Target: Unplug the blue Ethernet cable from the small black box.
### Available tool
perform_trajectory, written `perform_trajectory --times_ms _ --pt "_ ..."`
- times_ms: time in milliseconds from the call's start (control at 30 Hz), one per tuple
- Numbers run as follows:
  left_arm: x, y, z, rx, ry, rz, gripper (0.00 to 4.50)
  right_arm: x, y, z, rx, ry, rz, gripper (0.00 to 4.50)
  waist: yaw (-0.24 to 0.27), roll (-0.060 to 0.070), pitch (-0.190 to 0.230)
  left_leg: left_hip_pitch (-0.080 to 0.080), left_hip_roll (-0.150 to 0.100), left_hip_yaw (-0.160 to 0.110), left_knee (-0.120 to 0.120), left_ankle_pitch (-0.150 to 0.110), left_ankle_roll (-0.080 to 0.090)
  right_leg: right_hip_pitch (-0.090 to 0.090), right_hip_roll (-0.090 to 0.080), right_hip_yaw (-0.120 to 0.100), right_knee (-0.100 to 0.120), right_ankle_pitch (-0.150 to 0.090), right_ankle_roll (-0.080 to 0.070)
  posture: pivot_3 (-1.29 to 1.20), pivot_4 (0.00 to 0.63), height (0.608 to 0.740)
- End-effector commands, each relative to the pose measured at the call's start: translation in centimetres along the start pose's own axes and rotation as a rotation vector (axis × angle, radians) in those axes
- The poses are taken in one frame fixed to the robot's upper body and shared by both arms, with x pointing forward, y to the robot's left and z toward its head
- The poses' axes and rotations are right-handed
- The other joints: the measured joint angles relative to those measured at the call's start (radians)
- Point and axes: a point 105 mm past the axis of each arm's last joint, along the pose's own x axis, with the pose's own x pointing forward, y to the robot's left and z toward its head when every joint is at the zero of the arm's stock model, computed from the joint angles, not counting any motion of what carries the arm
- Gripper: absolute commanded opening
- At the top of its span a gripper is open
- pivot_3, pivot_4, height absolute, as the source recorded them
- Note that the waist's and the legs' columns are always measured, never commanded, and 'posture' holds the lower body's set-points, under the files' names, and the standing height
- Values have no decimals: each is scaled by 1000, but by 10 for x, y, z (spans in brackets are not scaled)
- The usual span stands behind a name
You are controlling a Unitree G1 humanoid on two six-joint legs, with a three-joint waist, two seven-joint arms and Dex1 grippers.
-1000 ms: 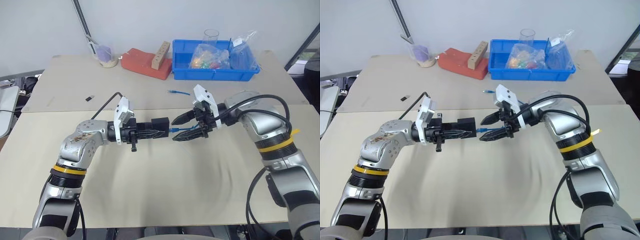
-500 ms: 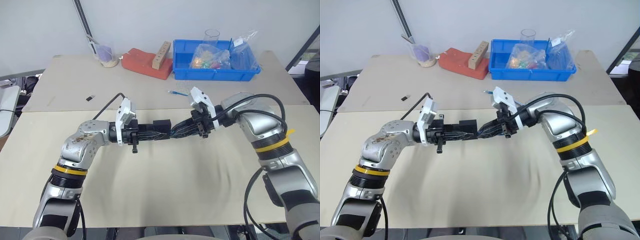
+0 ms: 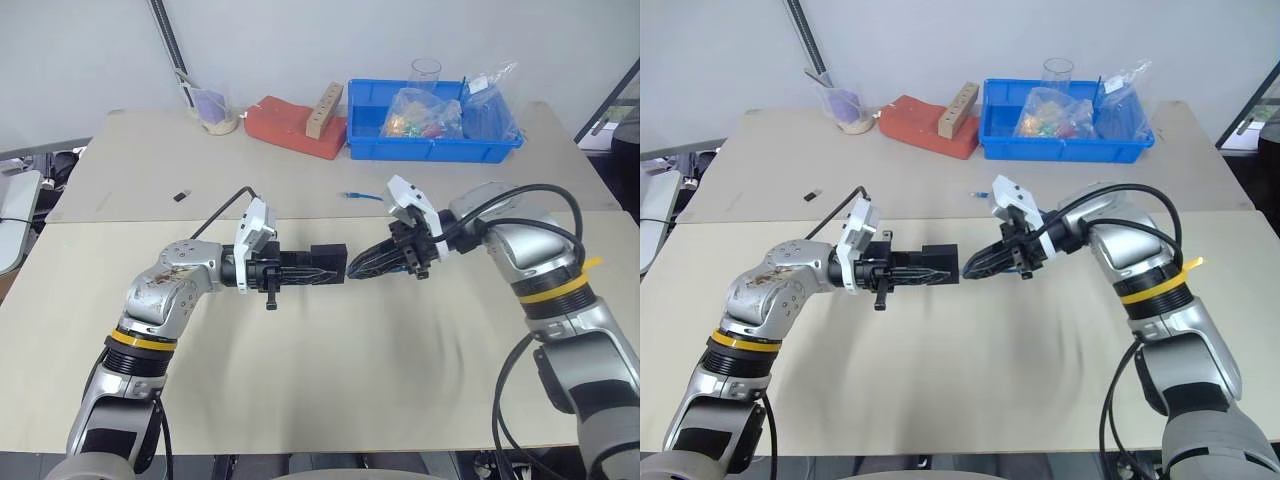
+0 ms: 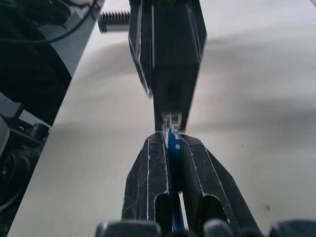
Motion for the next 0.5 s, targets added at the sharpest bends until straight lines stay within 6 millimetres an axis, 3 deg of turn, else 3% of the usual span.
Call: perform_trajectory --times_ms 33,200,433,500 --pt "-10 -5 14 58 -19 15 568 -29 0 -16 7 27 -79 44 4 0 0 0 0 0 0 0 0 0 0 0 0 0 0 0 150 740" --pt "-32 -6 7 42 -8 103 568 -58 3 -60 54 116 -205 44 4 0 0 0 0 0 0 0 0 0 0 0 -1 0 0 0 150 740" --pt "-43 6 -6 71 -4 221 568 -50 -18 -93 -98 185 -418 44 -4 0 0 1 1 2 -1 0 0 0 1 1 0 0 0 0 150 740" --pt "-44 14 -11 109 1 274 568 -48 -19 -97 -116 176 -427 955 -1 0 0 1 1 2 -1 0 0 0 1 1 0 0 0 0 150 740"
